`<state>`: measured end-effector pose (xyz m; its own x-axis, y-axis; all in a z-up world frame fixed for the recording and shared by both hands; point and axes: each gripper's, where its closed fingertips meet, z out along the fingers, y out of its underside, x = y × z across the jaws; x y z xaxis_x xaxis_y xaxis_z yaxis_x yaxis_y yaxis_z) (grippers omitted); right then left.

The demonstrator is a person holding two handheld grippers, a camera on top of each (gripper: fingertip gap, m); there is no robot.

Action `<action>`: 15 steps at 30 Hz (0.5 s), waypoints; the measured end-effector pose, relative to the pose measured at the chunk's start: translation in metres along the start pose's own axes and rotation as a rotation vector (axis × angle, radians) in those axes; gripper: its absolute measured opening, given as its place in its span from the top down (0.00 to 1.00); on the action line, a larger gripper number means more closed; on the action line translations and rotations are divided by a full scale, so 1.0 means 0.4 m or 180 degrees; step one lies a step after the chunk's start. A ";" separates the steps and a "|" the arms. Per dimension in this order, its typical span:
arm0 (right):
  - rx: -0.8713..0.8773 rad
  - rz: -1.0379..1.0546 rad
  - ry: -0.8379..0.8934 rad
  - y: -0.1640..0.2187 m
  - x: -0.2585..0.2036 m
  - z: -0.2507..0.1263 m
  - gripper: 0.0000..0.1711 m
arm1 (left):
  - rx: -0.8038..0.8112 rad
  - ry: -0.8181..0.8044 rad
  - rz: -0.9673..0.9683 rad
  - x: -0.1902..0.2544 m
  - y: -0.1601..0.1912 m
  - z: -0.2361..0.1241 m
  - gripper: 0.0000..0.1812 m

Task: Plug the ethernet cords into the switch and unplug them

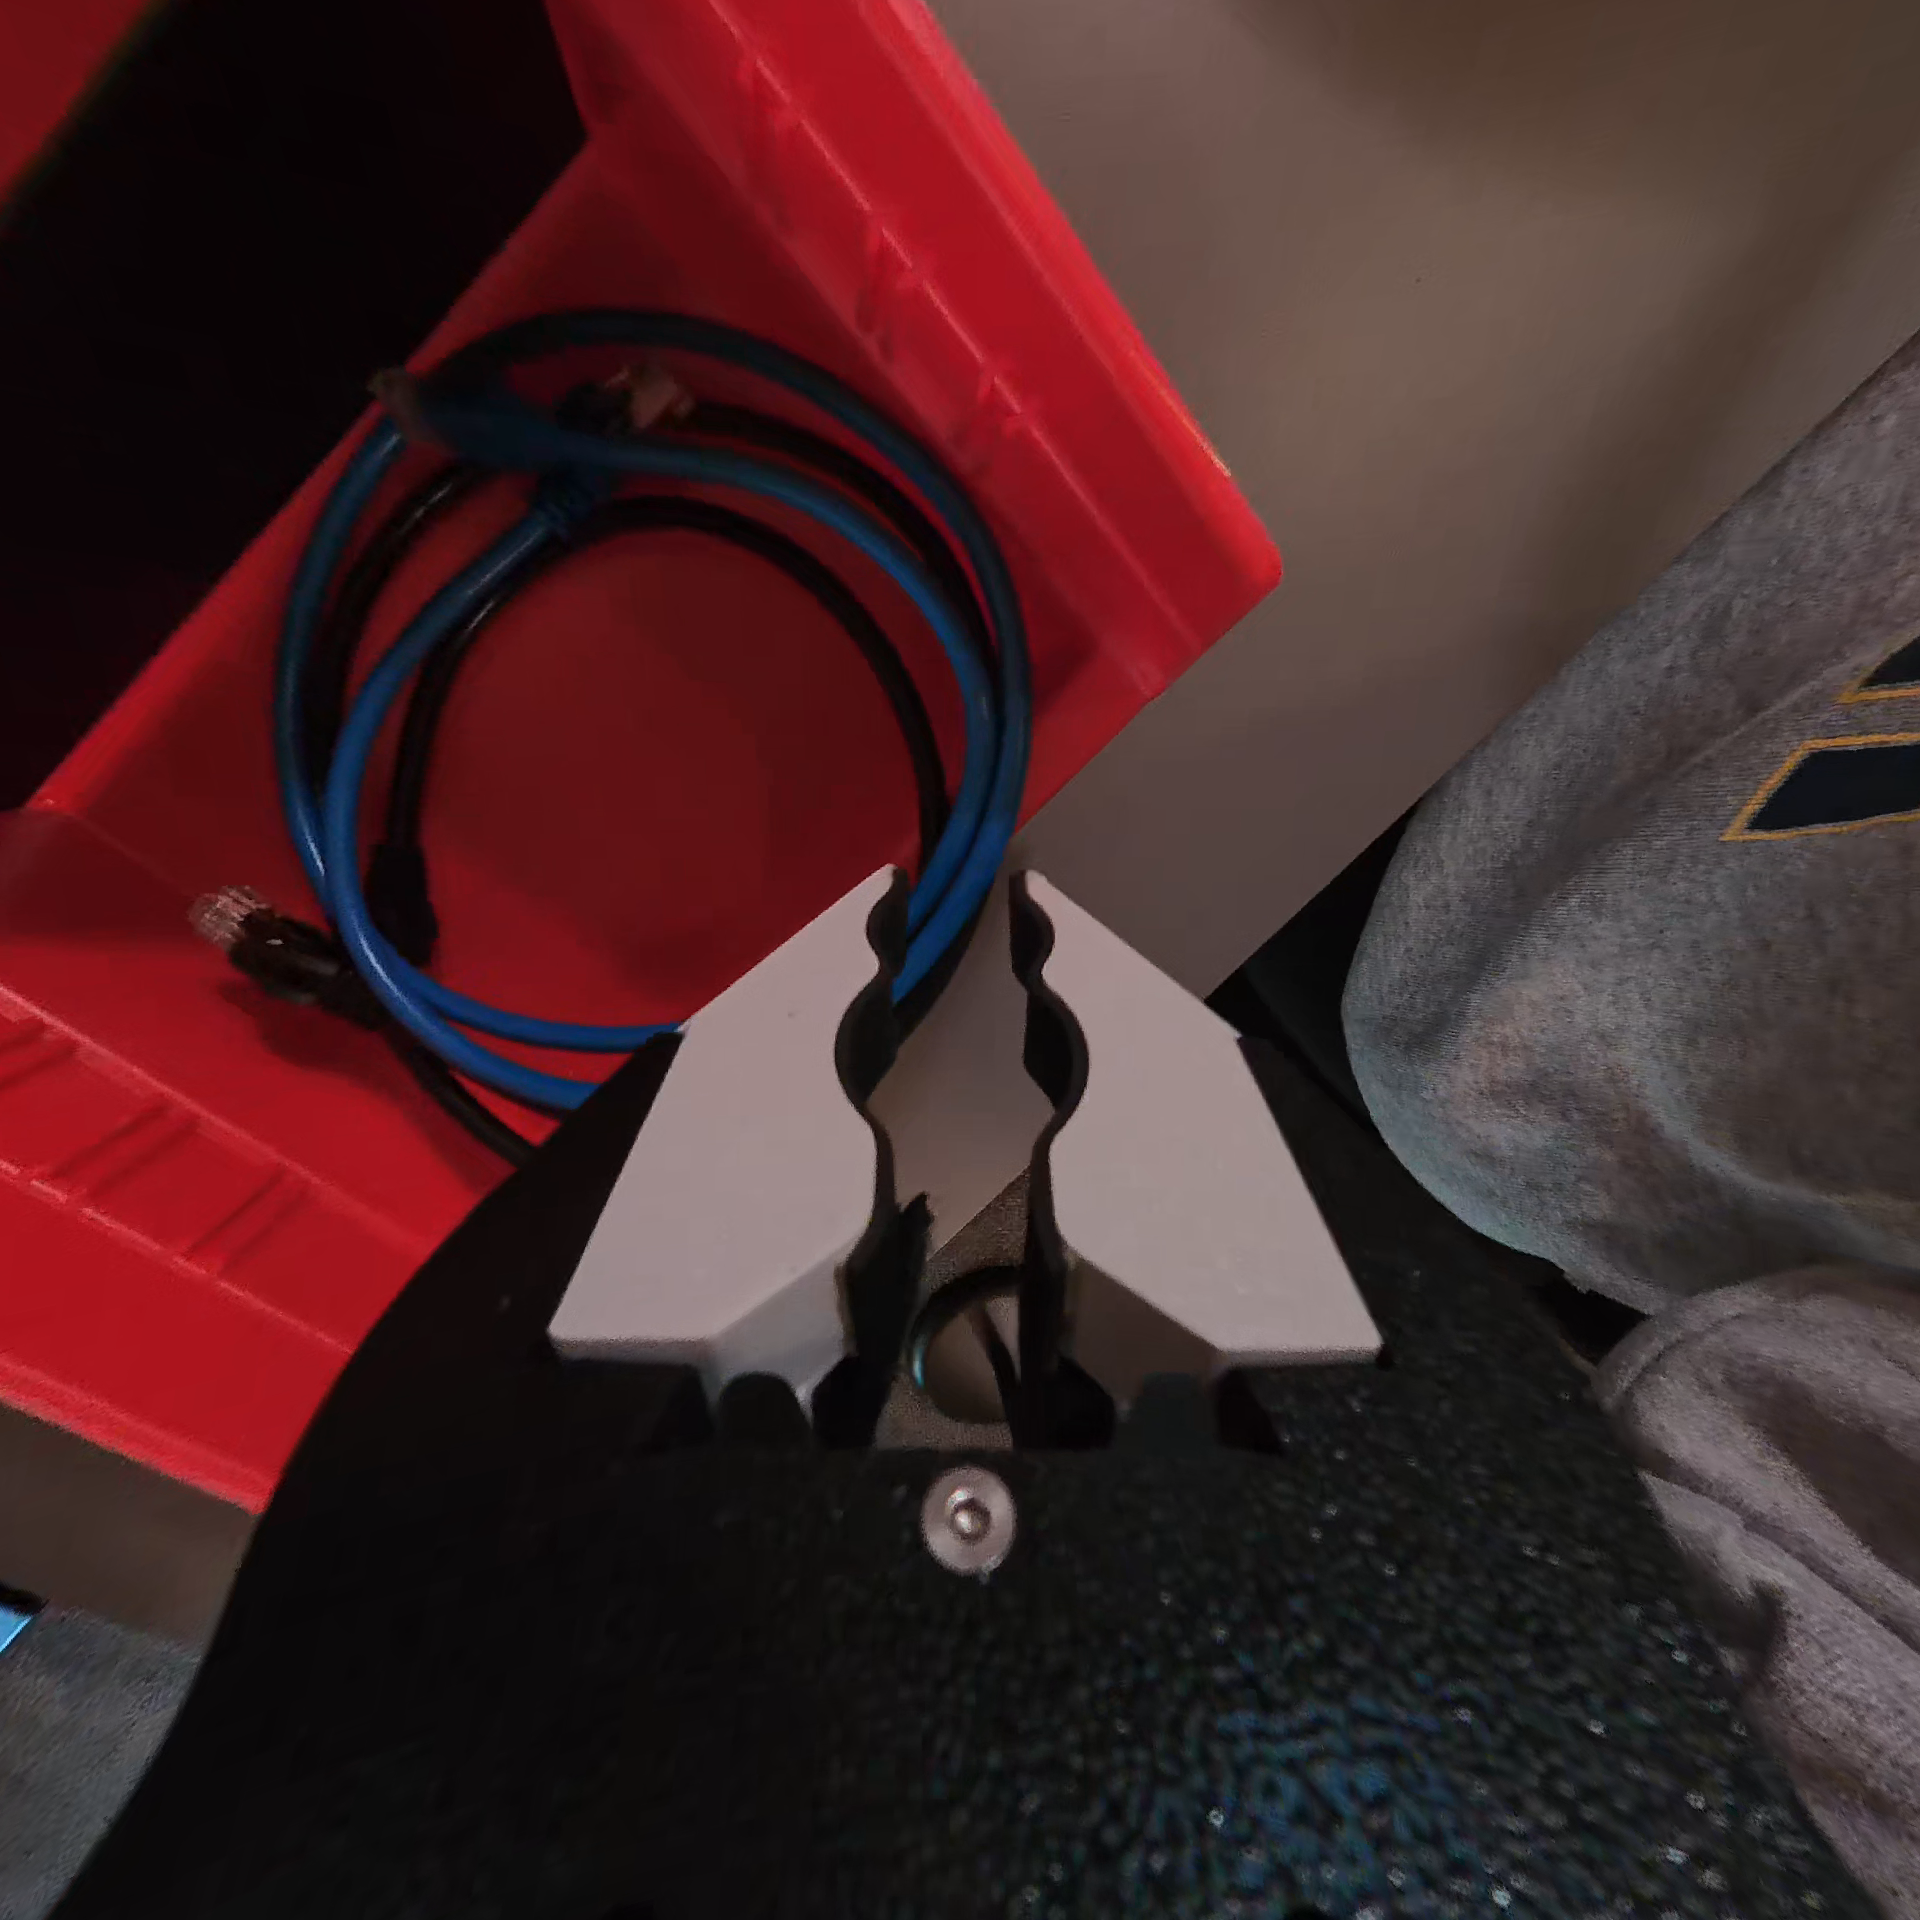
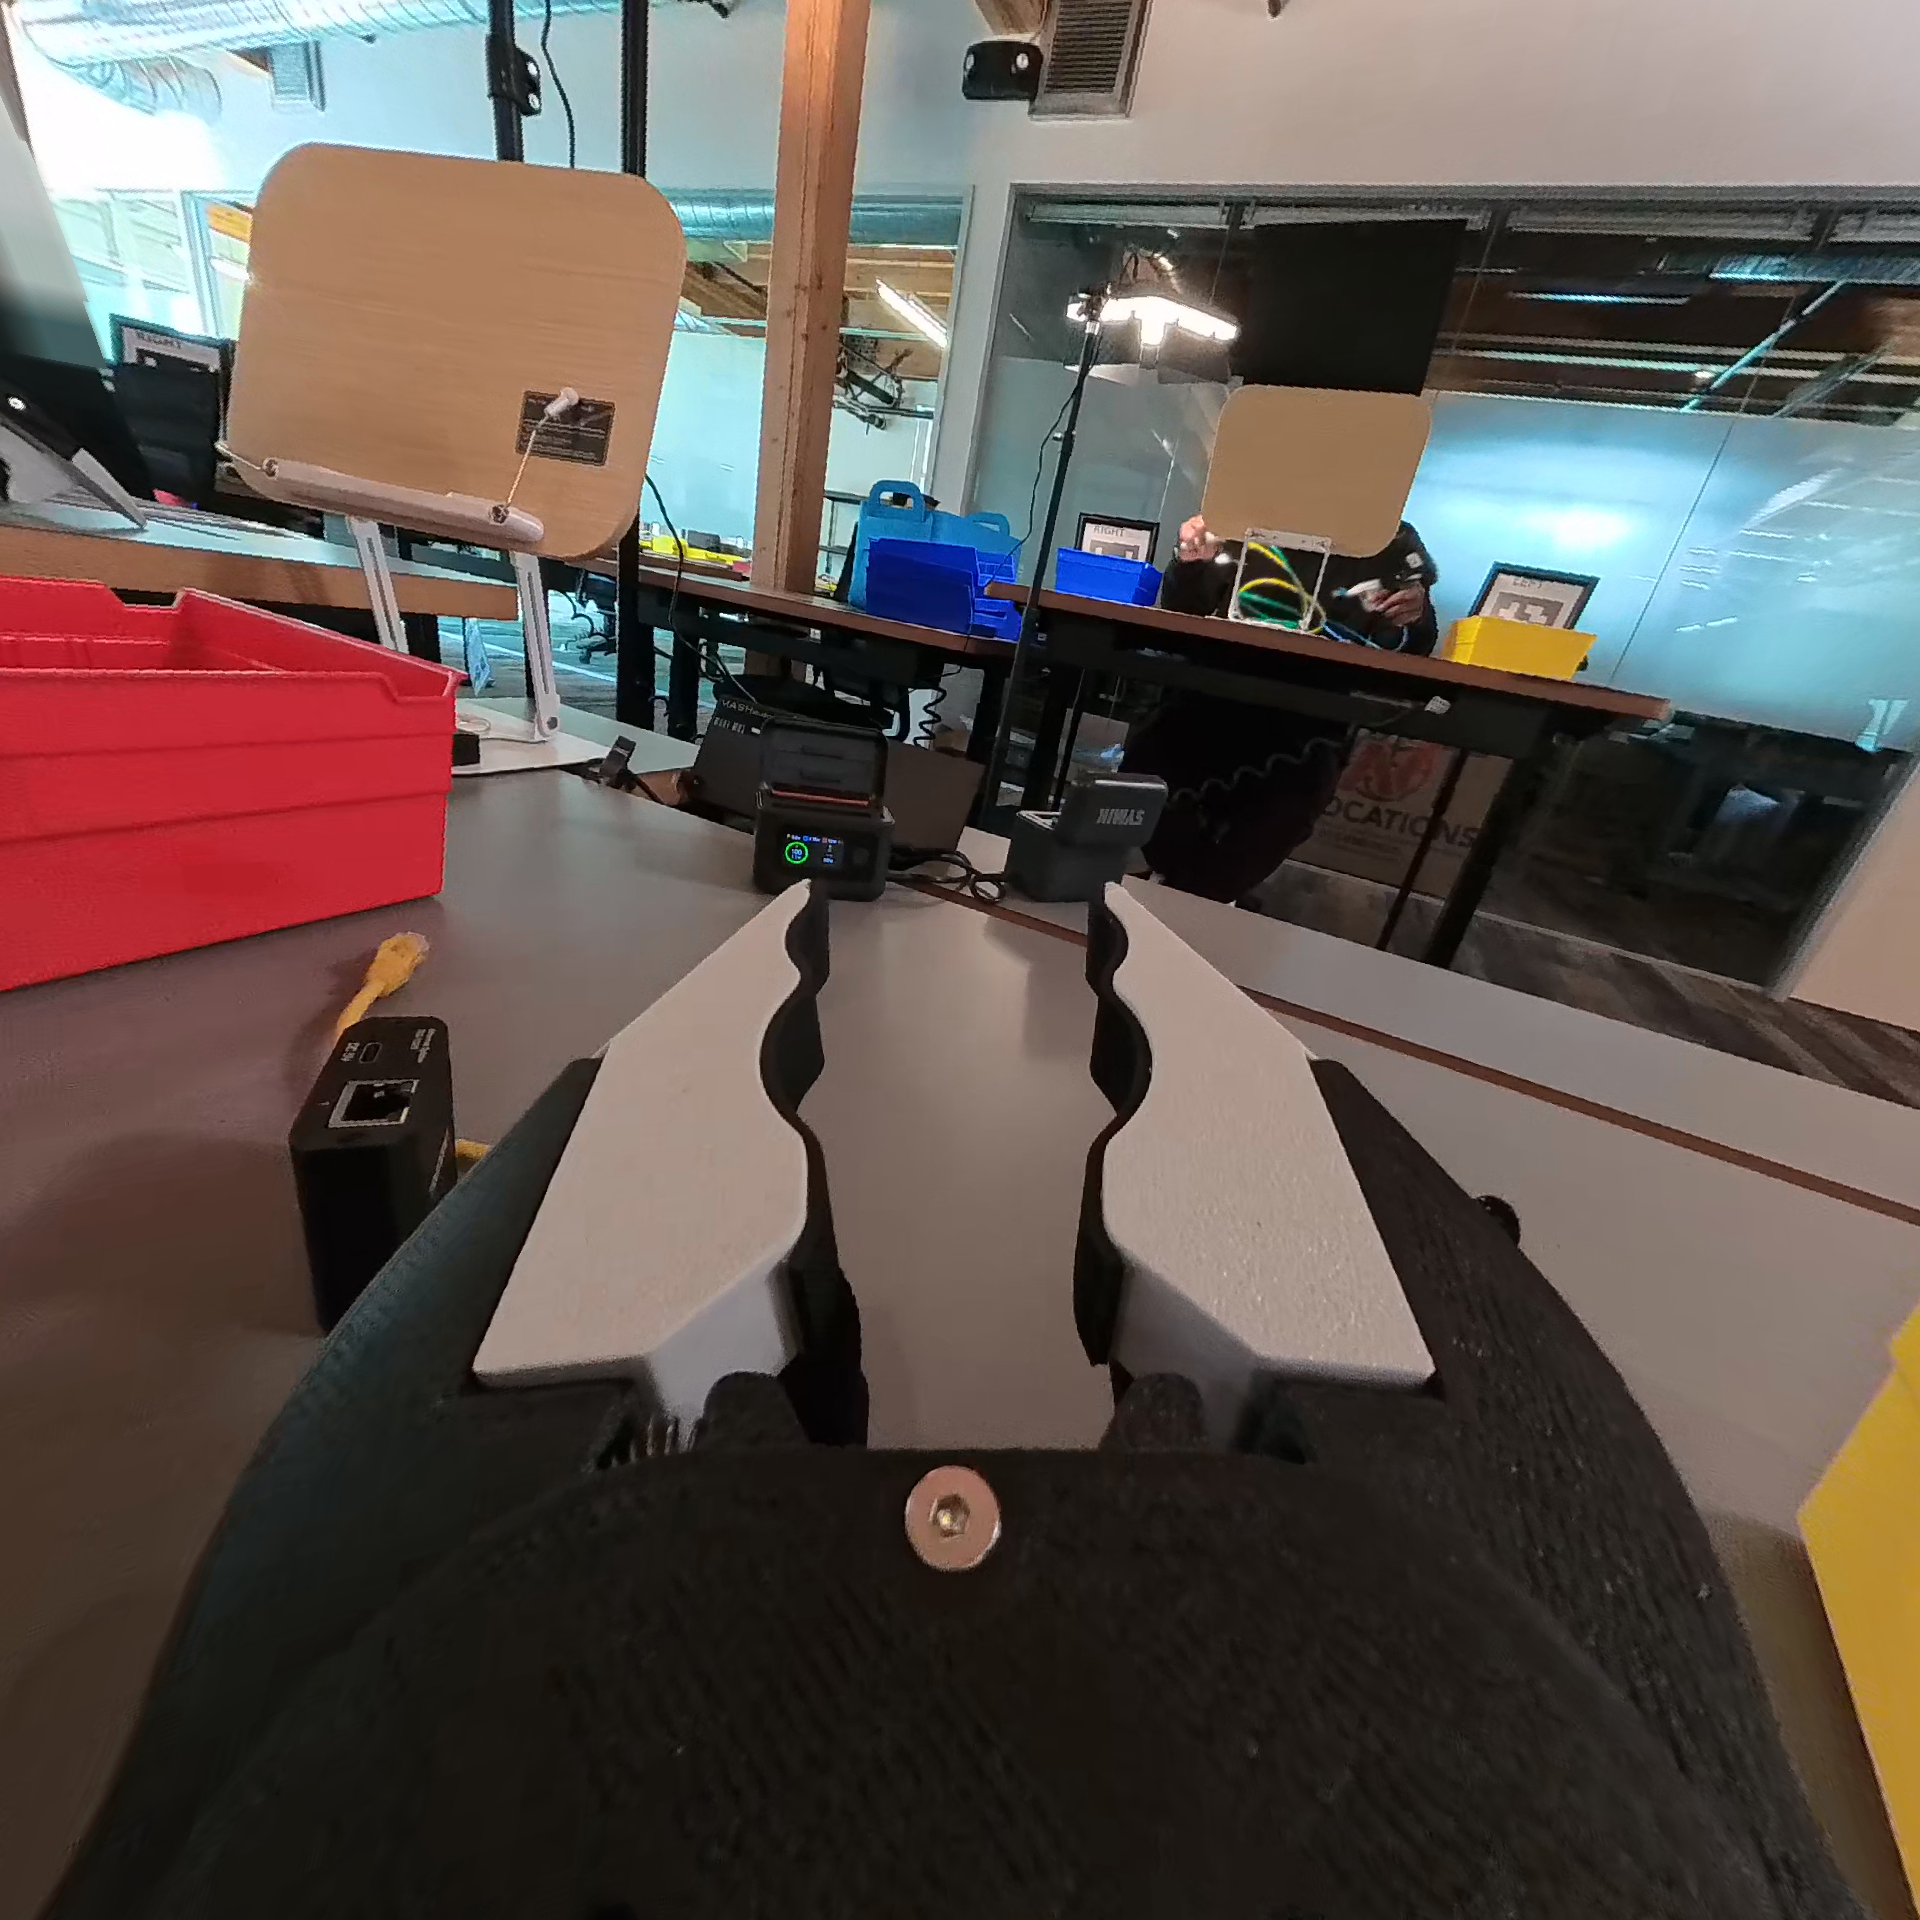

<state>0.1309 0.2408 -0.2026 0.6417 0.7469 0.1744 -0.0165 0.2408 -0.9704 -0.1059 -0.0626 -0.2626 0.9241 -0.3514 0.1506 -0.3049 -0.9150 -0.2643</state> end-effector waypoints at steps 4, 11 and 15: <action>-0.0004 0.0000 -0.0007 0.001 -0.001 0.001 0.71 | -0.0022 0.0061 -0.0022 -0.004 0.001 0.003 0.93; -0.0012 0.0036 -0.0005 0.005 0.003 0.001 0.72 | 0.0423 0.0181 -0.0008 0.010 -0.053 -0.088 0.96; -0.0015 0.0032 -0.0011 0.007 0.003 0.002 0.72 | 0.0887 -0.0035 0.0039 -0.009 -0.102 -0.181 0.98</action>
<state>0.1309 0.2429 -0.2049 0.6388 0.7514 0.1651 -0.0195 0.2304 -0.9729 -0.1136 -0.0383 -0.1834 0.9236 -0.3585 0.1357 -0.2423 -0.8203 -0.5181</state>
